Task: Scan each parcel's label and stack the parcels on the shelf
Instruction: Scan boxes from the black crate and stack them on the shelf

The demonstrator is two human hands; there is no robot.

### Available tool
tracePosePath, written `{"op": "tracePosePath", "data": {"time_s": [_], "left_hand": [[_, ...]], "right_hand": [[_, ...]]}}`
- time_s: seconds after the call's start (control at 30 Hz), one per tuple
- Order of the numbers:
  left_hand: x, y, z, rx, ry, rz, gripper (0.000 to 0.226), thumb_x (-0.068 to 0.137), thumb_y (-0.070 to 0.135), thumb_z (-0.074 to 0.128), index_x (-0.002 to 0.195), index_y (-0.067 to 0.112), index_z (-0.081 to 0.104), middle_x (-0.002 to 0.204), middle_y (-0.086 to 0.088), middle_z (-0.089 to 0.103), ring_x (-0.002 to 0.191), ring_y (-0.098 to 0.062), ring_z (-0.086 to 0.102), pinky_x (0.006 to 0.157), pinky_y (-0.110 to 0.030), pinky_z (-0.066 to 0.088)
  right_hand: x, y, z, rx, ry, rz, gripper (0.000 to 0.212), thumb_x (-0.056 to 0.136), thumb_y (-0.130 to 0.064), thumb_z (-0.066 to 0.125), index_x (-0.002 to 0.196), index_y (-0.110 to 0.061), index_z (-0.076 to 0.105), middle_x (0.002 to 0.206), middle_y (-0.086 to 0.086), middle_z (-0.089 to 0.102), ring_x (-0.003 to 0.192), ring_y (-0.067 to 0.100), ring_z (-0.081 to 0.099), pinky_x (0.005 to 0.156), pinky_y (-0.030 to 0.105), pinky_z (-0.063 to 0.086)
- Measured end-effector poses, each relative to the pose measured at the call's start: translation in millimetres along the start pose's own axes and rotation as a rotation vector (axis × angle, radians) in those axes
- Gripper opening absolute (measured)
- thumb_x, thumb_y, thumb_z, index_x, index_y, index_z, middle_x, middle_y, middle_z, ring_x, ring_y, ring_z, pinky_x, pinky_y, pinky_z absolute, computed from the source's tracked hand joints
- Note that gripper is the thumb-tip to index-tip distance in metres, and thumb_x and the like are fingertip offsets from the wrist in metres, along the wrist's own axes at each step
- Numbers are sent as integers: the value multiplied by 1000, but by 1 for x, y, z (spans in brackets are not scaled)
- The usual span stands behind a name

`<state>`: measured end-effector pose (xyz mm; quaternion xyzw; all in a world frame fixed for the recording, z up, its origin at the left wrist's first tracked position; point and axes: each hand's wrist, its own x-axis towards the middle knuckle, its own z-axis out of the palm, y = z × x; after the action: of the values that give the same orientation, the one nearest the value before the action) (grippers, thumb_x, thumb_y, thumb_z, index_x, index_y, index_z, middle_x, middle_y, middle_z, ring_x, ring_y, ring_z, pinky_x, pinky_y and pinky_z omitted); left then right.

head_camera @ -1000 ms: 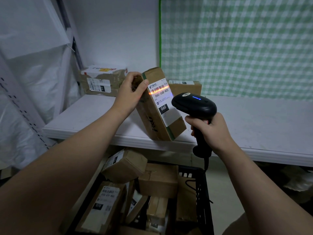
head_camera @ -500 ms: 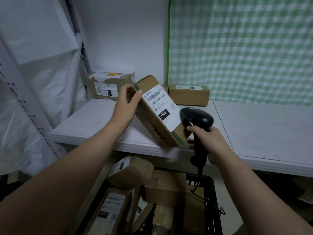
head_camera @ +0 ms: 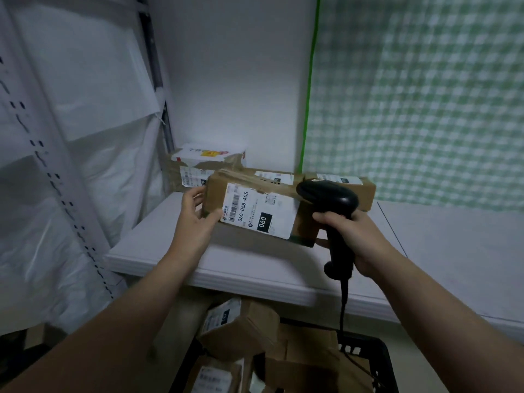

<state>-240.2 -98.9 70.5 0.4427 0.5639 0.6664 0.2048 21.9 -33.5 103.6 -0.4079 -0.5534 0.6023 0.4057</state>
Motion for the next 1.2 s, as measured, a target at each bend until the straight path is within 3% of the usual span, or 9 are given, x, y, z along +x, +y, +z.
{"op": "tracePosePath", "data": {"time_s": [0.13,0.27,0.33,0.43,0.5,0.6,0.8,1.0,1.2], "left_hand": [[24,-25,-13,330,-22,-81,33,88,2,61,106,16,38,112,-5,56,114,-22,55,94,-34,45],[36,-50,-24,521,-32,-230,53,92,14,60,135,14,28,124,-11,56,113,-31,57,90,-38,46],[41,-57,-27,810,-66,-217,61,93,23,57,145,21,25,144,-16,41,129,-34,42,102,-42,38],[39,-54,-13,1257,-154,49,60,95,41,50,148,35,24,158,-12,11,144,-33,12,115,-49,14],[36,-55,3,1291,-318,192,60,94,55,41,148,40,20,158,-7,16,144,-30,12,115,-52,11],[51,-65,10,1355,-431,135,69,89,70,33,149,40,17,158,-8,18,145,-36,10,114,-59,1],[108,-86,-9,1365,-311,52,45,92,57,44,127,28,45,144,-14,39,139,-37,24,113,-63,9],[143,-97,-17,1420,-335,-35,69,89,67,38,146,28,31,155,-14,26,144,-38,16,114,-60,7],[162,-107,-14,1445,-321,-45,72,89,67,39,149,30,27,155,-15,24,144,-37,16,115,-58,8]], "right_hand": [[37,-4,20,-58,-4,112,26,81,-17,74,104,-6,68,102,13,67,95,26,63,92,41,51],[64,15,56,-144,-42,283,19,81,-18,73,95,-7,65,83,9,61,81,24,57,73,35,44],[76,23,74,-169,-59,314,19,82,-18,73,95,-7,64,81,7,61,79,22,57,68,32,43],[96,30,98,-96,-101,281,26,85,-20,71,106,-7,64,93,11,64,89,24,61,77,34,49],[108,31,111,-31,-91,234,28,86,-20,70,110,-6,64,104,16,67,98,28,65,91,39,53],[123,30,118,-65,-52,166,19,89,-17,66,104,-6,65,98,15,68,86,27,67,75,34,56],[136,34,109,-206,-105,170,16,88,-18,66,96,-4,65,89,19,69,70,29,60,65,37,53],[145,39,114,-294,-167,184,13,89,-17,64,99,-8,62,86,17,69,59,26,58,58,34,53],[150,47,120,-292,-134,218,10,89,-15,64,94,-7,61,80,17,66,50,21,54,51,31,50]]}}
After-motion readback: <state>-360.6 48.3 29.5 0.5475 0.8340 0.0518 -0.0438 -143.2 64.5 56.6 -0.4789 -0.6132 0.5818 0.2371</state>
